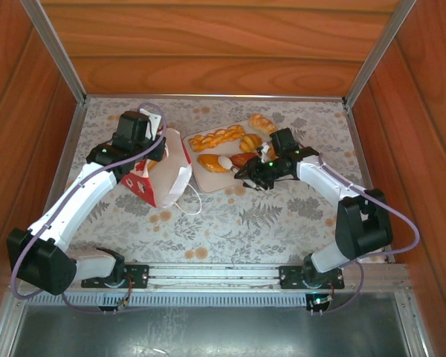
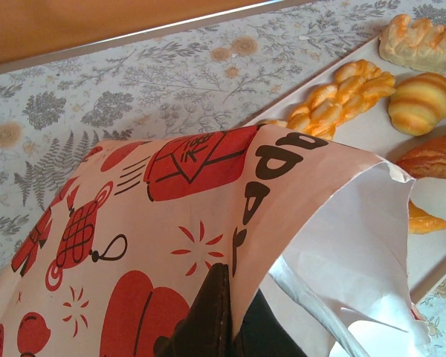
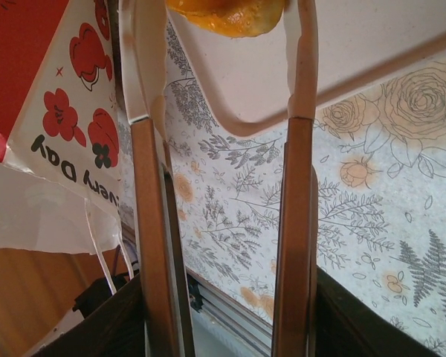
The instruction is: Take the fake bread out of the paper bag
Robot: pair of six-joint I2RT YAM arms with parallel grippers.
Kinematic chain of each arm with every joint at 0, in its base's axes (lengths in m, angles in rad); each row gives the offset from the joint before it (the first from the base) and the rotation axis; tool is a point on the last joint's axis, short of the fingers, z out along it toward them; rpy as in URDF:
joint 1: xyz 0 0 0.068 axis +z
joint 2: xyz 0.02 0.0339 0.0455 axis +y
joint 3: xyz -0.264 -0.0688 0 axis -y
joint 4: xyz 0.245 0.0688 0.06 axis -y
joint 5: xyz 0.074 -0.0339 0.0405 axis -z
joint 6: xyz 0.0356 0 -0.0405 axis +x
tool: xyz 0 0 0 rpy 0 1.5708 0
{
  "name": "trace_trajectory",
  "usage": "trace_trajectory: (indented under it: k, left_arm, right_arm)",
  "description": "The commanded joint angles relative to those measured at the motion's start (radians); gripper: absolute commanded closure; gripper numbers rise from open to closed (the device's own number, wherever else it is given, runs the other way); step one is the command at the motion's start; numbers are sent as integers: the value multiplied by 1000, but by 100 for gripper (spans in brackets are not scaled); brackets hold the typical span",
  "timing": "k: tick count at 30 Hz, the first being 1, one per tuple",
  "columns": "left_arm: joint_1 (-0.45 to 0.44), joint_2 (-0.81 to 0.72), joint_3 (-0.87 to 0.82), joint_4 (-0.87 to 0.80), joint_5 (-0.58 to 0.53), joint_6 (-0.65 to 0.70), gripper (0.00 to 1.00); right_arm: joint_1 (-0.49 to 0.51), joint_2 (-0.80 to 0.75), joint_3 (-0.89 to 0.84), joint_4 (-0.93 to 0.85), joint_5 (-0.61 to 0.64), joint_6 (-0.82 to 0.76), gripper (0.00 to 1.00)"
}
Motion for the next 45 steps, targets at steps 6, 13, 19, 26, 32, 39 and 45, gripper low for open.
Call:
trace_trajectory:
  k: [6,13,19,26,32,39,45]
  left_arm:
    - [6,-10,-7,-1,4,0,100]
    - [5,-7,-8,-3,3,0,100]
    - [6,-3,-7,-2,6,-3,100]
    - [5,-2,-8,-2,7,-4,100]
    - [6,-5,-11,-1,6,-4,100]
    - [5,-19,-8,-1,-8,-7,100]
    - [6,-51,-12,-2,-40,-17,100]
  right_arm:
    - [-8,43,-17,105,-90,45,50]
    - [-8,65,-16,103,-93,50,50]
    - [-8,55,-13,68,-67,39,50]
    - [-8,76,-25,102,-73,45,51]
    - [-6,82,4,94,-57,17,66]
    - [34,-13,131,-117,133,-114,70]
    - [115,-41,324,-362,461,-242,69]
